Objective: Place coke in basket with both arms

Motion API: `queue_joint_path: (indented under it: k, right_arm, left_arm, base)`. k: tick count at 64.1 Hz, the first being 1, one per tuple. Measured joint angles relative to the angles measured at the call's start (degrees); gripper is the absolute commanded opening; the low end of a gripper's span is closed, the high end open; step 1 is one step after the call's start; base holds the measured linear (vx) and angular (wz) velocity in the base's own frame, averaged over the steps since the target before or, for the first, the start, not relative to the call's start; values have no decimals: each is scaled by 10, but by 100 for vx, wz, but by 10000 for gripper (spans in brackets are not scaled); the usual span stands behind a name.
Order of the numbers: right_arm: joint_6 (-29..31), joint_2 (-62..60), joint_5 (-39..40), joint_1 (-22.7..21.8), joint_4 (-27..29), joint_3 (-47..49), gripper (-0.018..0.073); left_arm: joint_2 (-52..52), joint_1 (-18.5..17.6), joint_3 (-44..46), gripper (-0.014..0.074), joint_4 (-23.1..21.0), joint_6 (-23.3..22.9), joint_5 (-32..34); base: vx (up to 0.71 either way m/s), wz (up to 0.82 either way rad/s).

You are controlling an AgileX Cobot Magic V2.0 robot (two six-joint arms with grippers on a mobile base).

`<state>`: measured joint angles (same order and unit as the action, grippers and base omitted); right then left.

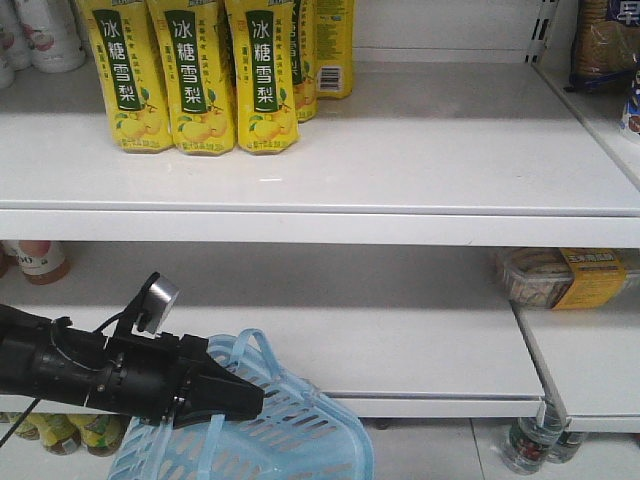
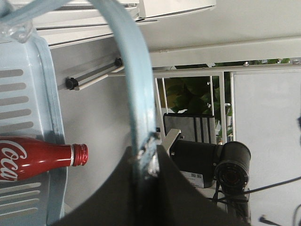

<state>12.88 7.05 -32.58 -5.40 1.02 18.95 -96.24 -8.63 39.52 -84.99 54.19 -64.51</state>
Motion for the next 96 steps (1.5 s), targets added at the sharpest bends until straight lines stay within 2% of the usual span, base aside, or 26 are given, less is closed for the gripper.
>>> queue_joint_path:
  k: [10, 25, 29, 39, 96]
  right_arm:
    - [3, -48, 54, 0, 0, -58, 405]
    - [1, -50, 91, 0, 12, -67, 370]
    - [1, -50, 92, 0, 15, -67, 307]
    - [0, -50, 92, 0, 18, -67, -16]
    - [-1, -50, 93, 0, 18, -67, -9]
  left_arm:
    - [0, 0, 0, -6, 0, 0, -1]
    - [0, 0, 0, -6, 0, 0, -2]
    - [0, 0, 0, -6, 0, 0, -2]
    - [0, 0, 0, -6, 0, 0, -2]
    - [0, 0, 0, -6, 0, 0, -2]
  base:
    - [0, 0]
    - [0, 0]
    - [0, 0]
    - [0, 0]
    - [0, 0]
